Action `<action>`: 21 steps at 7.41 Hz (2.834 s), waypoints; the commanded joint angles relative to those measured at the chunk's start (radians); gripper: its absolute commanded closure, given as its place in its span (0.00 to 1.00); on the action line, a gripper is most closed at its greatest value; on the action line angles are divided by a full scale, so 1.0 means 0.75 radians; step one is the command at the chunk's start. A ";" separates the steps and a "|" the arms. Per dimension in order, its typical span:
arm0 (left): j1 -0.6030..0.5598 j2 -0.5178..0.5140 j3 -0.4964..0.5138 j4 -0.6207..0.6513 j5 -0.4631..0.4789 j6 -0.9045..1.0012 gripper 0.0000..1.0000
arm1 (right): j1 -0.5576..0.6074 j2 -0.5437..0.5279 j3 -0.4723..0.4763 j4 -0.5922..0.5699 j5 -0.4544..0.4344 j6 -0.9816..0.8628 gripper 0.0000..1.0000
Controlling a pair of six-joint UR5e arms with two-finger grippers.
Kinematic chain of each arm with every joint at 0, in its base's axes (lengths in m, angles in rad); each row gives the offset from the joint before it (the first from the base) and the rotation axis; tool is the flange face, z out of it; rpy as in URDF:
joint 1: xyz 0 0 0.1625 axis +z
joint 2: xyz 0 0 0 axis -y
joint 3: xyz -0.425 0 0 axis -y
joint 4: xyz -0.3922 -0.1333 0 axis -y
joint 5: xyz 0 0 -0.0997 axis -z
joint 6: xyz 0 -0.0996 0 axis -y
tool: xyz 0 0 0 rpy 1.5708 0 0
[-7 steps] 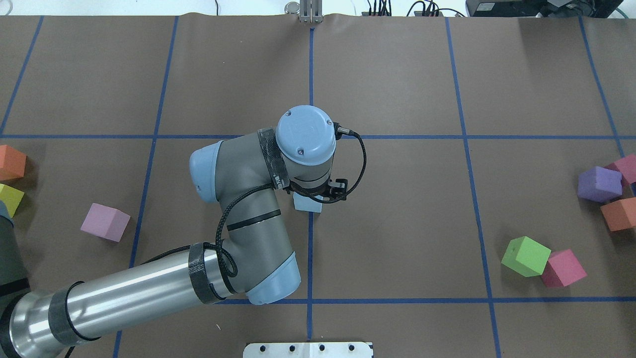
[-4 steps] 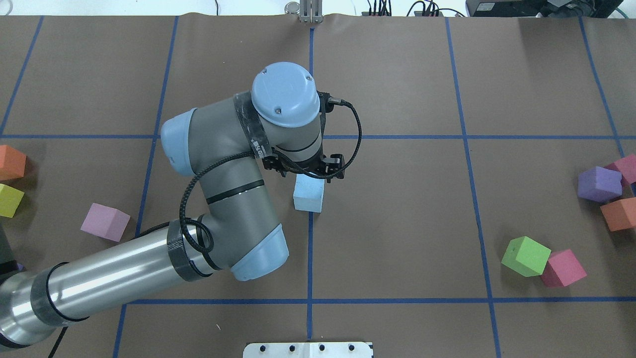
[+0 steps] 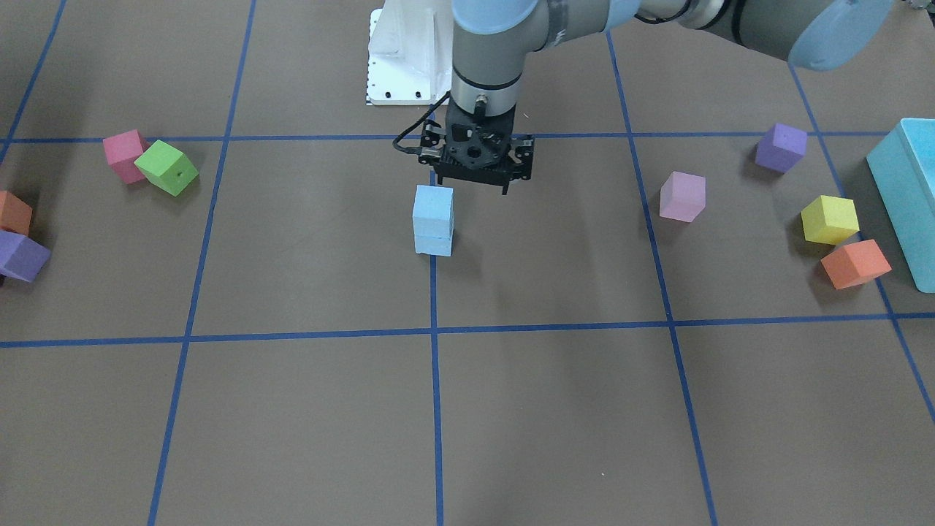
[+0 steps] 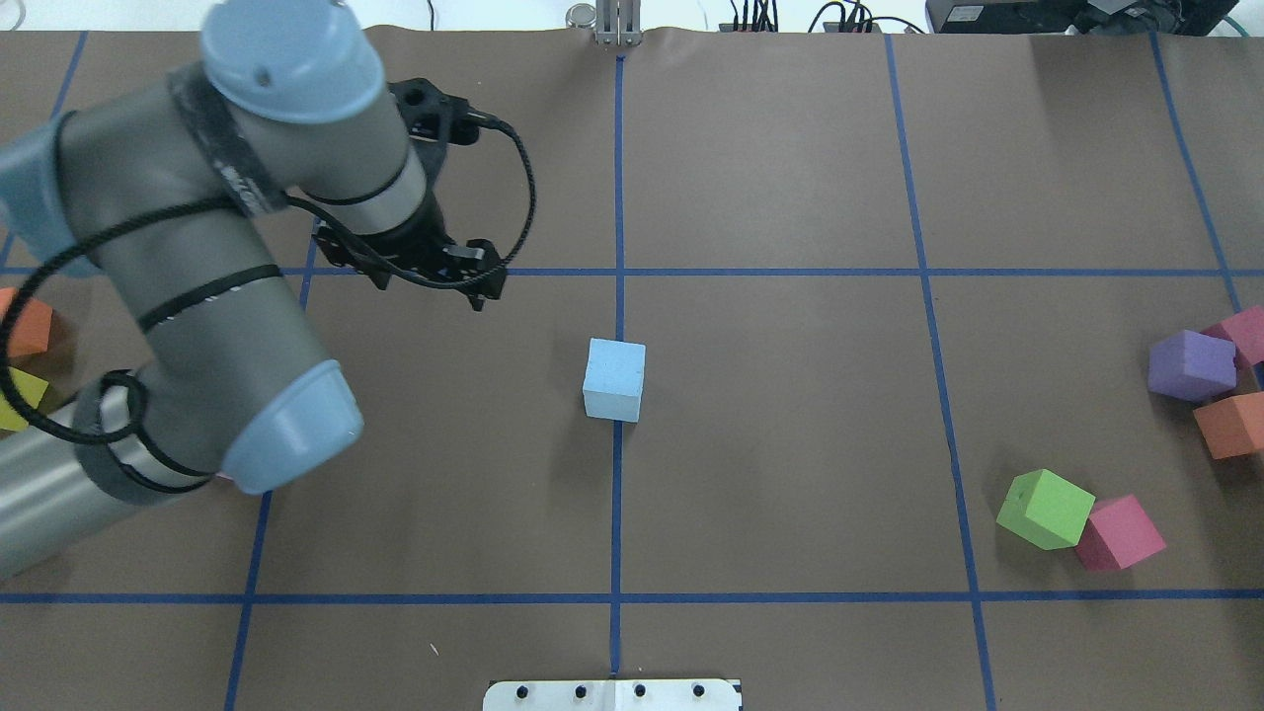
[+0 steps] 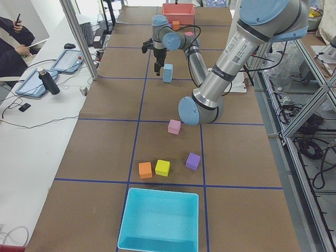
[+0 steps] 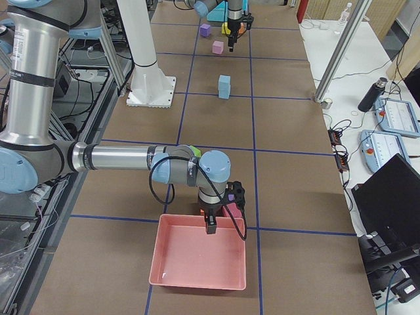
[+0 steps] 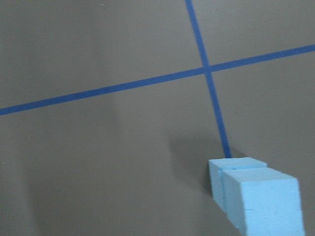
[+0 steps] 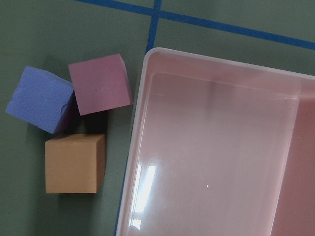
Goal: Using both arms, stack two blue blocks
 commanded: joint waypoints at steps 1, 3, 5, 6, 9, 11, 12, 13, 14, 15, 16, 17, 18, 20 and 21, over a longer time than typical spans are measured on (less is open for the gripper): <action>-0.351 0.308 -0.040 0.002 -0.233 0.506 0.02 | 0.000 -0.001 0.002 0.000 0.002 0.007 0.00; -0.558 0.604 -0.015 0.000 -0.228 0.888 0.02 | 0.000 -0.001 -0.002 0.000 0.002 0.013 0.00; -0.787 0.738 0.140 -0.165 -0.238 0.889 0.02 | 0.000 -0.001 0.000 0.000 0.002 0.013 0.00; -0.885 0.785 0.181 -0.214 -0.337 0.891 0.02 | 0.000 0.001 0.002 0.000 0.002 0.015 0.00; -1.062 0.955 0.149 -0.329 -0.461 0.875 0.02 | 0.000 0.009 0.004 0.000 0.002 0.015 0.00; -1.072 0.937 0.159 -0.416 -0.452 0.887 0.02 | 0.000 0.012 0.004 0.000 0.002 0.033 0.00; -1.072 0.988 0.177 -0.529 -0.457 0.887 0.02 | 0.000 0.012 0.006 0.002 0.002 0.034 0.00; -1.070 1.019 0.191 -0.544 -0.442 0.883 0.02 | -0.002 0.014 0.004 0.002 0.002 0.034 0.00; -1.072 1.037 0.206 -0.542 -0.442 0.885 0.02 | 0.000 0.014 0.006 0.002 0.002 0.034 0.00; -1.072 1.056 0.206 -0.544 -0.442 0.885 0.02 | 0.000 0.014 0.006 0.002 0.002 0.034 0.00; -1.076 1.062 0.206 -0.542 -0.442 0.881 0.02 | 0.000 0.014 0.006 0.002 0.004 0.034 0.00; -1.076 1.088 0.204 -0.544 -0.442 0.885 0.02 | -0.002 0.014 0.006 0.002 0.004 0.031 0.00; -1.078 1.088 0.202 -0.544 -0.442 0.885 0.02 | -0.002 0.014 0.006 0.004 0.006 0.031 0.00; -1.078 1.090 0.208 -0.542 -0.440 0.885 0.02 | -0.002 0.014 0.006 0.002 0.006 0.034 0.00; -1.080 1.093 0.208 -0.542 -0.440 0.885 0.02 | -0.002 0.014 0.006 0.002 0.008 0.034 0.00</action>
